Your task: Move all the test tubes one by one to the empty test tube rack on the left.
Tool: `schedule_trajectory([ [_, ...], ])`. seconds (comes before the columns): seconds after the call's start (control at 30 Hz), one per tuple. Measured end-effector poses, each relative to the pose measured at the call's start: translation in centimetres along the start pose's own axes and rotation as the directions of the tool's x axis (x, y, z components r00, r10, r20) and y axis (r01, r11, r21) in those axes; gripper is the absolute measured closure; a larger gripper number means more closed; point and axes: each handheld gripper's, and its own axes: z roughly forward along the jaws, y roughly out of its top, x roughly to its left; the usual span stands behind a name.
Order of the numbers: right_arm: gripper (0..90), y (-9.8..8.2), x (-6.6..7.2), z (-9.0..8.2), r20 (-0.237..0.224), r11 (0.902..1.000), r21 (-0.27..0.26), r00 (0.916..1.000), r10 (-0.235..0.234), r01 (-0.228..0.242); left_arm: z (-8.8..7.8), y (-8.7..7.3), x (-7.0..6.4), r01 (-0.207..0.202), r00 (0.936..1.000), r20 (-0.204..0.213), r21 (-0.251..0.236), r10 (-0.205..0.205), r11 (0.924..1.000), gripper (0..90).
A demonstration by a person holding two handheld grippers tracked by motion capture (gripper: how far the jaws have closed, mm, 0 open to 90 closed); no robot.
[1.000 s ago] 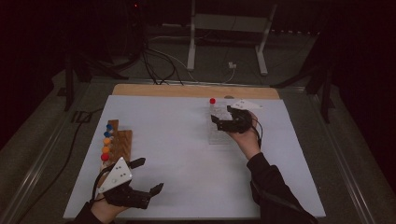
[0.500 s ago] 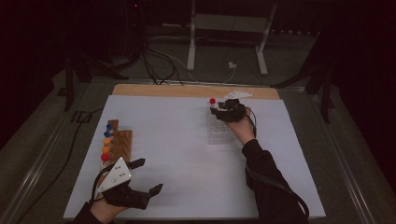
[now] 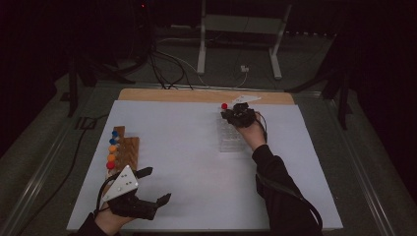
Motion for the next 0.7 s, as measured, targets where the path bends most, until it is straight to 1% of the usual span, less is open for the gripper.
schedule_trajectory([
  [0.03,74.9,0.1,0.0,-0.2,-0.003,0.9999,-0.009,1.0000,0.004,-0.005,0.0,0.0,0.0,0.001,1.0000,0.003,0.000,-0.001,1.0000,5.0],
  [0.1,74.9,0.5,0.1,-0.7,0.003,0.9998,-0.021,1.0000,-0.005,0.005,-0.1,0.1,0.1,0.000,1.0000,-0.001,0.001,0.000,1.0000,5.0],
  [0.2,75.0,1.1,0.1,-1.6,0.000,0.9989,-0.048,1.0000,-0.001,0.001,-0.1,0.1,0.1,0.003,1.0000,-0.001,0.001,-0.003,1.0000,5.0],
  [0.3,75.0,1.6,0.1,-2.6,0.003,0.9974,-0.072,1.0000,0.000,0.001,-0.1,0.2,0.2,0.013,0.9999,0.000,-0.004,-0.013,0.9999,5.0],
  [0.47,75.0,2.5,0.5,-4.5,0.009,0.9946,-0.102,0.9998,-0.018,0.019,-0.1,0.3,0.4,0.022,0.9998,0.000,-0.010,-0.022,0.9997,5.0],
  [0.57,75.0,2.8,0.9,-5.5,0.002,0.9921,-0.122,0.9995,-0.030,0.030,0.0,0.2,0.5,0.026,0.9997,-0.001,-0.006,-0.026,0.9997,5.0],
  [0.7,75.0,2.9,1.9,-6.9,-0.024,0.9891,-0.143,0.9990,-0.038,0.034,0.2,0.3,0.7,0.030,0.9995,0.007,0.002,-0.031,0.9995,5.0],
])
